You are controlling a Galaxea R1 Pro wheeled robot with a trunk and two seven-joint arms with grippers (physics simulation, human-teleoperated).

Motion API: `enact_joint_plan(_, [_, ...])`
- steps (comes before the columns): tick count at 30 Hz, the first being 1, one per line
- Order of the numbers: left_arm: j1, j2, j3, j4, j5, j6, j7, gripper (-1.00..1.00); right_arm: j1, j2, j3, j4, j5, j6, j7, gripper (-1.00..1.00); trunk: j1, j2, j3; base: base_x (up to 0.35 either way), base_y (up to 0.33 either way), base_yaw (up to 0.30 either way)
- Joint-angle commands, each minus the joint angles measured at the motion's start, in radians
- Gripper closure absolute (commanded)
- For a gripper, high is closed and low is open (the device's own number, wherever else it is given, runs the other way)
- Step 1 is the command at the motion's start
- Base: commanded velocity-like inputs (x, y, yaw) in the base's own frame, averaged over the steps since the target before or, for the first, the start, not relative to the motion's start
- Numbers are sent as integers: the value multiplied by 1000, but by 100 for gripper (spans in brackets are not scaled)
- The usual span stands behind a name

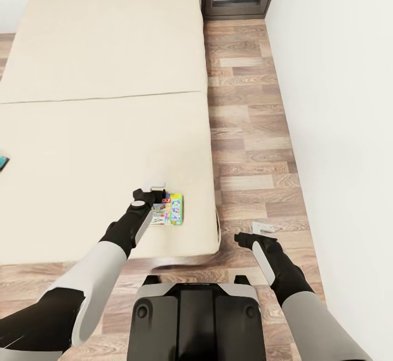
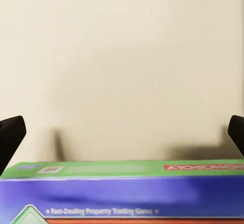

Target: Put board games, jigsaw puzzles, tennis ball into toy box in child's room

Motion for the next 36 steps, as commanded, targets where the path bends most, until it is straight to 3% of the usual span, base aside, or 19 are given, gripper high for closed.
enact_joint_plan(1, [0,0,-4,-2,-2,7,6,-100,0,0,3,-1,-11,3,-9,-100,0,-1,-1,-16,0,0])
enact_joint_plan(36, [2,-5,-6,-2,-6,8,6,-100,0,0,3,-1,-11,3,-9,-100,0,-1,-1,-66,0,0])
